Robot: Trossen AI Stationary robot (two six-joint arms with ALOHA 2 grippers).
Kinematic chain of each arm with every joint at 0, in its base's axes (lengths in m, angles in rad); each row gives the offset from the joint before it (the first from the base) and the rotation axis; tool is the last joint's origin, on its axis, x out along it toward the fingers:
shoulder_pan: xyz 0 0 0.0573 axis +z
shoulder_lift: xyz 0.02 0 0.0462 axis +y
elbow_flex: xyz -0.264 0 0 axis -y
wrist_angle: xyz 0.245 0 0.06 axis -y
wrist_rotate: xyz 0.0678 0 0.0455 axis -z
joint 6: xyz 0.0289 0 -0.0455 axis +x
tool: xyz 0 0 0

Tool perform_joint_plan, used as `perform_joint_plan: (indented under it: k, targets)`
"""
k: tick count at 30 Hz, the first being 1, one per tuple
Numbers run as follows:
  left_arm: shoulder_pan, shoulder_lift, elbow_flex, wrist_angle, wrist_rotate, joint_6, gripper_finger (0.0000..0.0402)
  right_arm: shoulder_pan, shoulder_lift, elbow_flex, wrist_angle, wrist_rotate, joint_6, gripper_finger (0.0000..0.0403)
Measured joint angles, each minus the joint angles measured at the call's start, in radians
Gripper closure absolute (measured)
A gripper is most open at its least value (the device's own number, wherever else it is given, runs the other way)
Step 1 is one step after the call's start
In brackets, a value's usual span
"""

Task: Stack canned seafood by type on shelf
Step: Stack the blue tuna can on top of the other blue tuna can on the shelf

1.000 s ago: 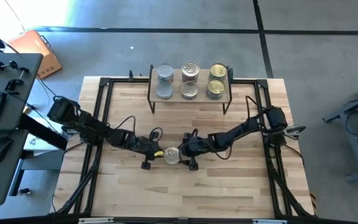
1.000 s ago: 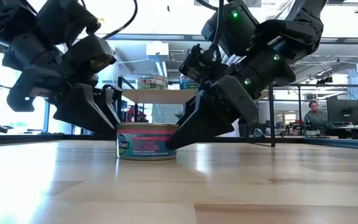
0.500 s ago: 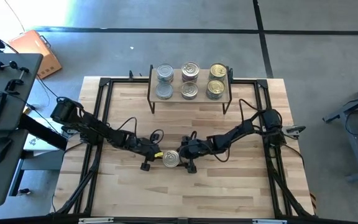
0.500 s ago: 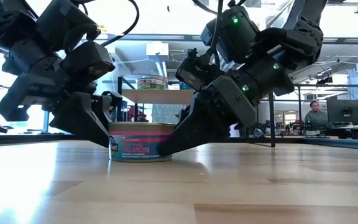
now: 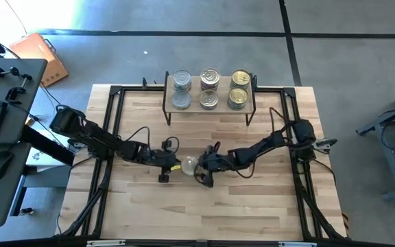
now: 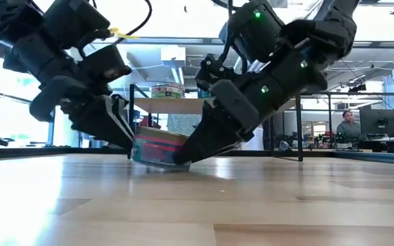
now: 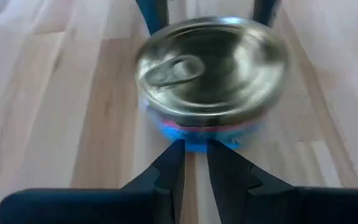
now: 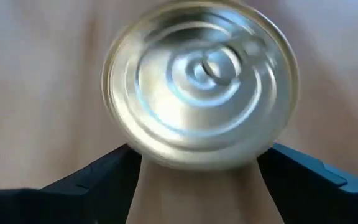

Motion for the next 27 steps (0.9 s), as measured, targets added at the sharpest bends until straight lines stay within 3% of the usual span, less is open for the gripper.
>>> perform_joint_plan:
  k: [4, 10, 16, 19, 27]
  targets:
    - [-0.004, -0.059, 0.001, -0.113, -0.017, -0.019, 0.0340, 0.006, -0.057, 0.001, -0.141, 0.113, 0.036, 0.0097]
    - [-0.003, -0.098, -0.007, -0.147, -0.022, -0.007, 0.0340, 0.015, -0.140, 0.000, -0.273, 0.142, -0.015, 0.0096]
    - [-0.003, -0.087, -0.025, -0.115, -0.053, 0.027, 0.0340, 0.086, -0.112, -0.001, -0.017, 0.145, -0.441, 0.0098]
    - [-0.003, -0.087, -0.025, -0.092, -0.056, 0.028, 0.0340, 0.085, -0.054, 0.004, 0.137, 0.152, -0.578, 0.0111]
    - [-0.004, -0.087, -0.026, -0.050, -0.053, 0.035, 0.0340, 0.031, 0.102, 0.098, 0.184, 0.150, -0.621, 0.0203]
